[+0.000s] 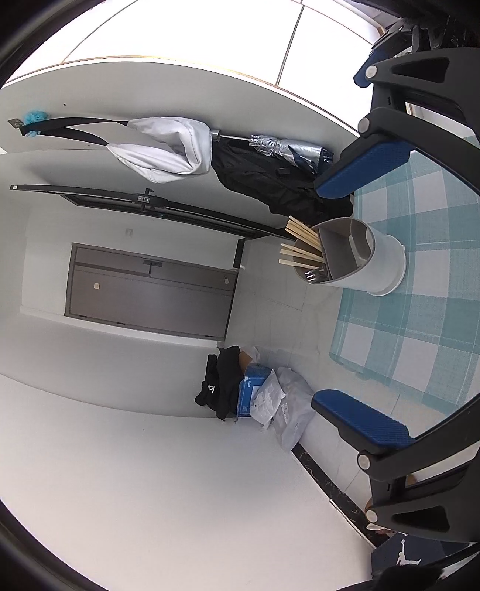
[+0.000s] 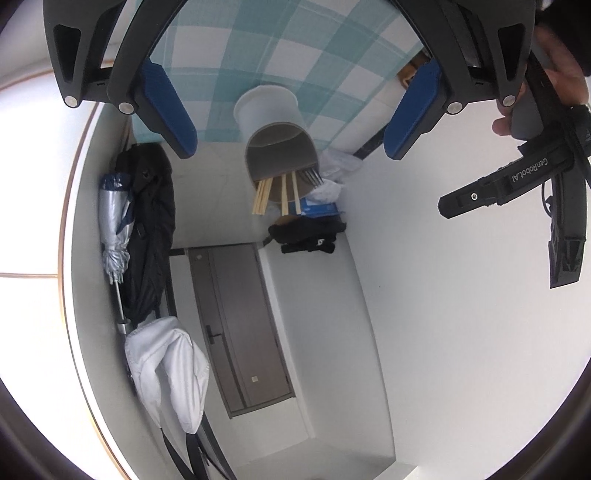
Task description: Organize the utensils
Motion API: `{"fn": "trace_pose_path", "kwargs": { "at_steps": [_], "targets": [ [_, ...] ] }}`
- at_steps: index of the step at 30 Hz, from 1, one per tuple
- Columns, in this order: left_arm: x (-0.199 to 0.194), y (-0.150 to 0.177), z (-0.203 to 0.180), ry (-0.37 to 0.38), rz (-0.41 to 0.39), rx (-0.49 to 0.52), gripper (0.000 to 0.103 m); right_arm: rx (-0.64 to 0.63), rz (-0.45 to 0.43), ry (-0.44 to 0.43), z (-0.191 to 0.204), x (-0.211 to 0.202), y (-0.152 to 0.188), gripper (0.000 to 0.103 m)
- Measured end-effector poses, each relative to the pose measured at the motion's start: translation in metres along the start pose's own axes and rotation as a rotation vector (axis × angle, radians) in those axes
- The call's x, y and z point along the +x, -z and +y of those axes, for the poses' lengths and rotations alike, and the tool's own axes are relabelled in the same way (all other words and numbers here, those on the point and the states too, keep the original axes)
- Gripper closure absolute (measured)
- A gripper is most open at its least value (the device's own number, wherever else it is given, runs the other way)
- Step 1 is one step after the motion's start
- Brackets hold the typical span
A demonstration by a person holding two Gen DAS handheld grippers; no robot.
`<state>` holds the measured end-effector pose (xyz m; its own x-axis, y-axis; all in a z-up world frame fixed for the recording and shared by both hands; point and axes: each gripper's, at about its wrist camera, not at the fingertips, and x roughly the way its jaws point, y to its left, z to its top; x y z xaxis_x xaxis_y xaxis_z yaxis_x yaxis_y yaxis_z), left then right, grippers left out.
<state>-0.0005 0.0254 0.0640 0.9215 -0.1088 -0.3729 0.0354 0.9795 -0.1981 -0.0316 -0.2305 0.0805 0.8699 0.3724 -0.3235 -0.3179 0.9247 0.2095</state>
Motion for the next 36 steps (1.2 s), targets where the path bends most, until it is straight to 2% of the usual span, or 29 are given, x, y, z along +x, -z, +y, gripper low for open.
{"fn": "trace_pose_path", "kwargs": {
  "at_steps": [7,19,36],
  "targets": [
    [0.003,0.016,0.001,-0.022,-0.014,0.006,0.001,-0.012,0.007,0.030,-0.002,0.000,0.012,0.000],
    [0.018,0.034,0.004,-0.036,0.018,0.026,0.001,-0.033,0.034,0.074,-0.004,0.003,0.032,0.000],
    [0.020,0.036,0.002,-0.031,0.033,0.023,0.001,-0.030,0.052,0.096,-0.008,0.006,0.039,0.000]
  ]
}}
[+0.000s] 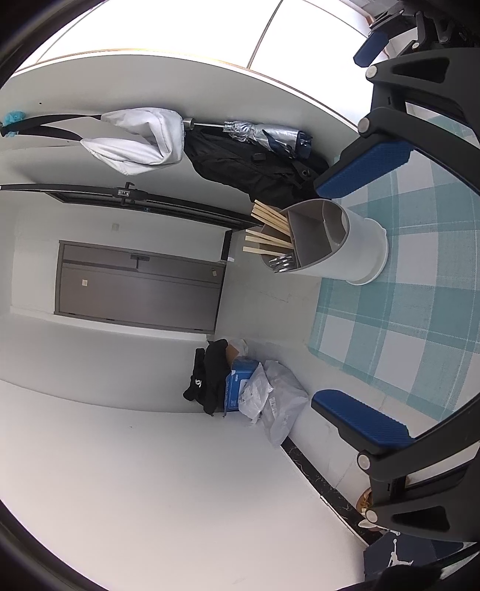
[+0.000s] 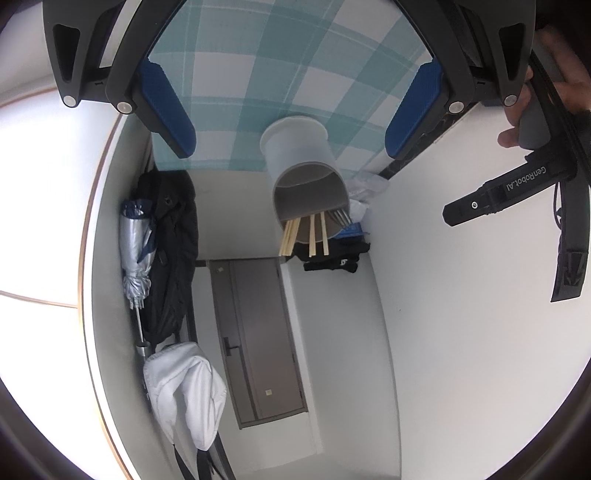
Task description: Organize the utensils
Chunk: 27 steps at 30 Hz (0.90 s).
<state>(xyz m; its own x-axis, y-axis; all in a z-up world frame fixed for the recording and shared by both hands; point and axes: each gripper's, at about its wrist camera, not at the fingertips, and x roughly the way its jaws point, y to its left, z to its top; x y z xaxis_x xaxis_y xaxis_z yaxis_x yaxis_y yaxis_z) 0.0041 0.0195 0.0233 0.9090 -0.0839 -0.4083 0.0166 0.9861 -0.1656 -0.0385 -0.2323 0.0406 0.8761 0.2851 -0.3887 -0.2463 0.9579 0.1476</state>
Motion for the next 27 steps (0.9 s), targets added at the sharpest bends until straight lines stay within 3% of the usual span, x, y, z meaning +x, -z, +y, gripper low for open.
{"fn": "trace_pose_path", "kwargs": {
  "at_steps": [27],
  "targets": [
    [0.0006,0.0005,-0.0006,0.012,0.021,0.007,0.001,-0.004,0.010,0.006,-0.0012,-0.0008,0.0005,0.000]
  ]
}}
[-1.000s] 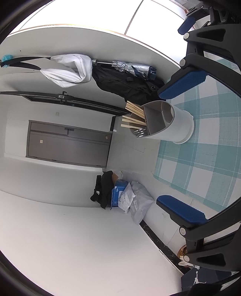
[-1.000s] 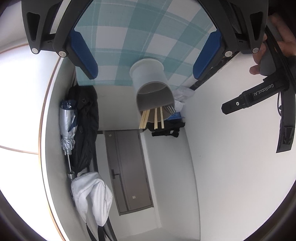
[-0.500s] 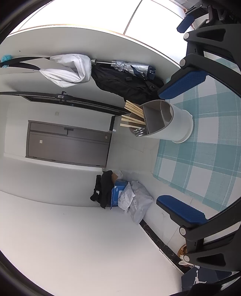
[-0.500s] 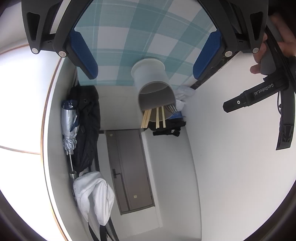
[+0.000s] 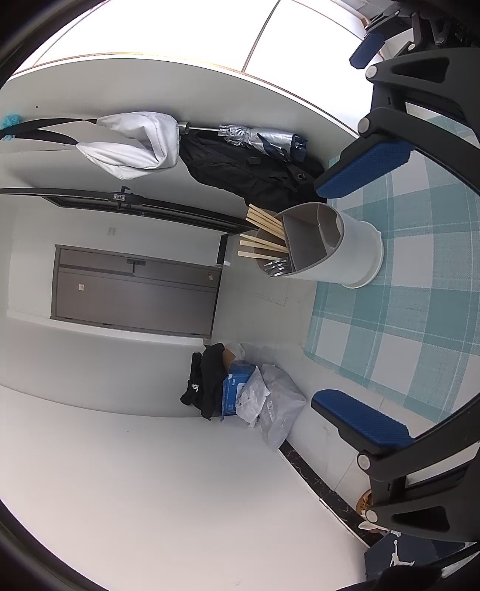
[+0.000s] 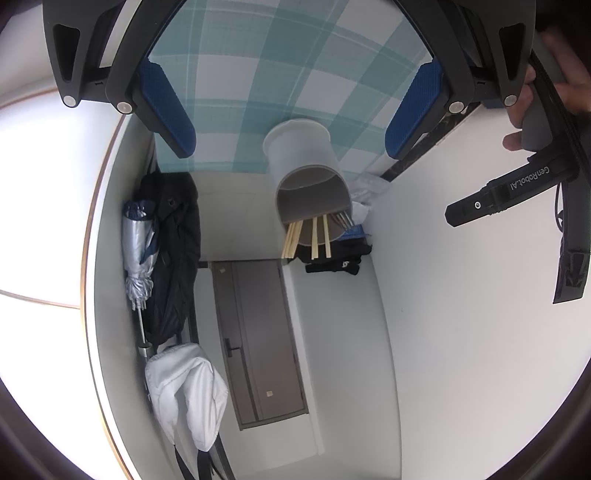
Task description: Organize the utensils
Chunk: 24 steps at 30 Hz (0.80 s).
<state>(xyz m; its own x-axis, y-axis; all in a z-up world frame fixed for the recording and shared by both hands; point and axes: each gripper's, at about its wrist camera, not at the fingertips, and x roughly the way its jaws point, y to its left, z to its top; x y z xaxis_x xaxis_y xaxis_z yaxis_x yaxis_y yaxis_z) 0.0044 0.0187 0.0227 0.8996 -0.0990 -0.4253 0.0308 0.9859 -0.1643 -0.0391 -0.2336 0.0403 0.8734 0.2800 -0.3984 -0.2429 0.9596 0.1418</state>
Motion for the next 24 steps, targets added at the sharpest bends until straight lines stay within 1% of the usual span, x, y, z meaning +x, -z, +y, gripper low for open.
{"fn": "trace_pose_path", "kwargs": {
  "at_steps": [7,24],
  "targets": [
    [0.0043,-0.0009,0.0043,0.012,0.030,-0.029,0.001,0.001,0.003,-0.001,-0.0001,0.0000,0.0003,0.000],
    [0.0005,-0.0025,0.0059,0.014,0.014,-0.041,0.001,0.000,0.005,0.000,0.0006,0.0000,0.0007,0.000]
  ]
}}
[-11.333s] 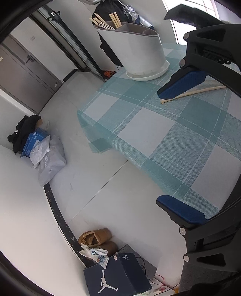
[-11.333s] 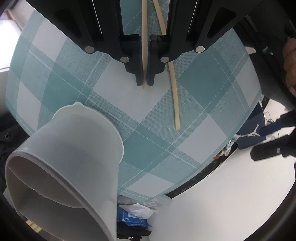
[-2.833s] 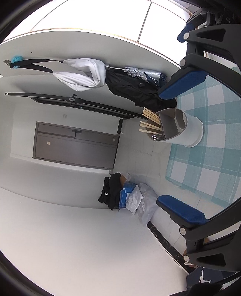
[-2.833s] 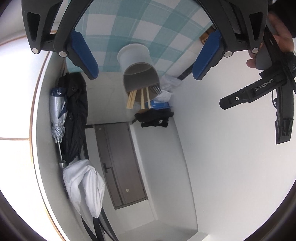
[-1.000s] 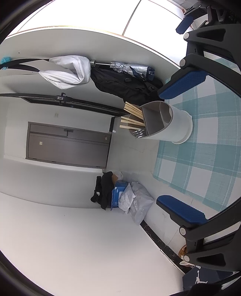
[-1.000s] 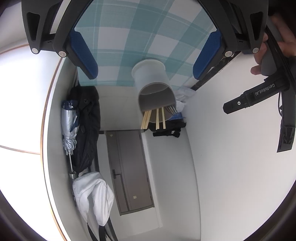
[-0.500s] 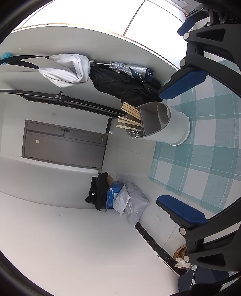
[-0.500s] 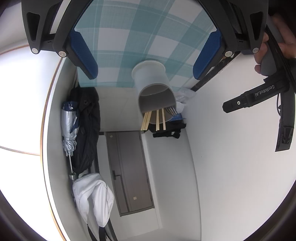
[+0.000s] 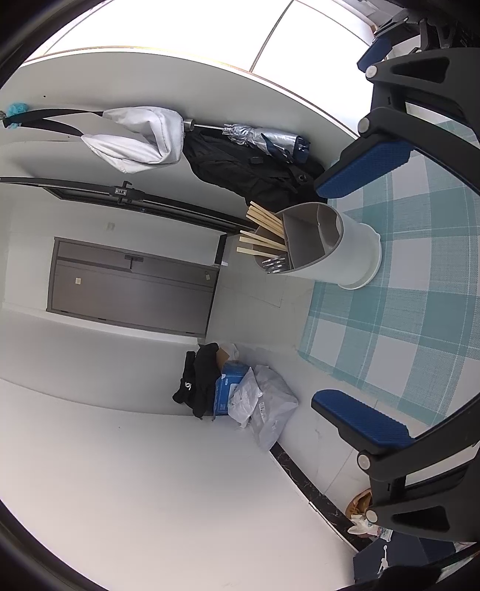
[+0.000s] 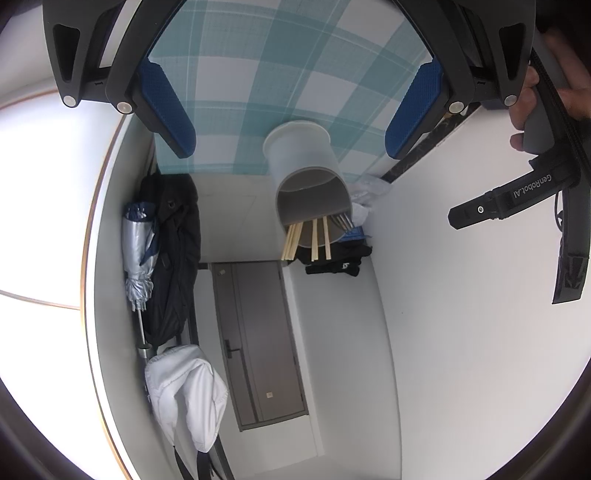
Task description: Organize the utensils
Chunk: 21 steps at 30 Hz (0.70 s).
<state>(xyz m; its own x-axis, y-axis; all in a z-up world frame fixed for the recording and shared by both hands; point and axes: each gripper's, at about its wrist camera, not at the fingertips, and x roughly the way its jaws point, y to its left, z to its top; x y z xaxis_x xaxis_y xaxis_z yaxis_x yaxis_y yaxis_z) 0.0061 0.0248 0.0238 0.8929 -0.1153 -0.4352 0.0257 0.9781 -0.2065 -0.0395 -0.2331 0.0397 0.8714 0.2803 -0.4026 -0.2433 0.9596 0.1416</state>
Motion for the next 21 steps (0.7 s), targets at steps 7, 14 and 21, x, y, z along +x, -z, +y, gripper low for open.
{"fn": "trace_pose_path", "kwargs": {
  "at_steps": [7,14,21],
  "targets": [
    [-0.0044,0.0007,-0.0036,-0.024,-0.027,0.020,0.001,-0.008,0.002,-0.001,0.0014,-0.0014,0.0009,0.000],
    [-0.0047,0.0005,-0.0006,-0.024,-0.030,0.004,0.001,-0.018,0.003,-0.003,0.0023,-0.0013,0.0013,0.000],
    [-0.0048,0.0007,0.0011,0.001,-0.029,-0.015,0.001,-0.019,0.008,-0.005,0.0029,0.0007,0.0023,0.000]
  ]
}}
